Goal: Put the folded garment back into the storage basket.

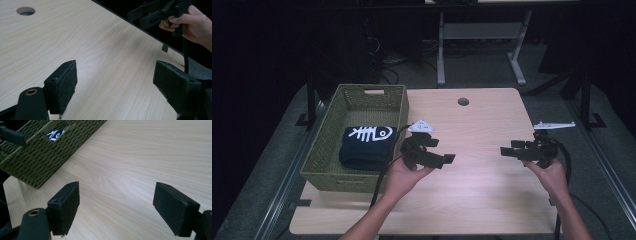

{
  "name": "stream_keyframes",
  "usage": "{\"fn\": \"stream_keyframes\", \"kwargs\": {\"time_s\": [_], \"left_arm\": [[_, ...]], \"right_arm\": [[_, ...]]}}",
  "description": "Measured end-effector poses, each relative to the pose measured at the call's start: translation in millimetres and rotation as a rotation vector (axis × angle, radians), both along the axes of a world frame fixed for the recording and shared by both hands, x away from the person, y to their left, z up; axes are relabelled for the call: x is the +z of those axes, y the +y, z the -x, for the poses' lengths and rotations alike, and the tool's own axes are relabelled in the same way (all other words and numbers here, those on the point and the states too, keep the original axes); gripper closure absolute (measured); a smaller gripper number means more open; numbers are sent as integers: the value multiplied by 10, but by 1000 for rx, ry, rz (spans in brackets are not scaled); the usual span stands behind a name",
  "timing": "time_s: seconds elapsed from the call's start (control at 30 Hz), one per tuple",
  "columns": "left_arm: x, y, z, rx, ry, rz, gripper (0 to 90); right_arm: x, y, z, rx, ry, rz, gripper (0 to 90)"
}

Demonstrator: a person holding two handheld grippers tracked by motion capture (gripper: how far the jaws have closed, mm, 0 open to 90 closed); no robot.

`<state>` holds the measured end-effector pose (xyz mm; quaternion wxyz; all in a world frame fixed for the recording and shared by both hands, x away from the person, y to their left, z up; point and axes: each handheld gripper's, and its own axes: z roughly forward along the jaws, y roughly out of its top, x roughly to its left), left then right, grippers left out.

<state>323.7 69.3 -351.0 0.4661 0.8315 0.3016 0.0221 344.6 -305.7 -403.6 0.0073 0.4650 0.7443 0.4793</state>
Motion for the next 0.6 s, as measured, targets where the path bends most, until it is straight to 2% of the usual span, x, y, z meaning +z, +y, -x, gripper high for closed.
{"fn": "stream_keyframes", "kwargs": {"time_s": [0.27,0.37,0.43,0.6], "left_arm": [[-164,-163,48,-32,14,-10,193],[-226,-183,55,-39,37,13,203],[-259,-202,70,-37,31,4,202],[-356,-231,105,-42,51,25,193]], "right_arm": [[-93,-35,50,-3,15,18,208],[-129,-58,68,-7,15,21,209],[-156,-70,84,-9,19,23,209],[-216,-85,123,-16,20,26,209]]}}
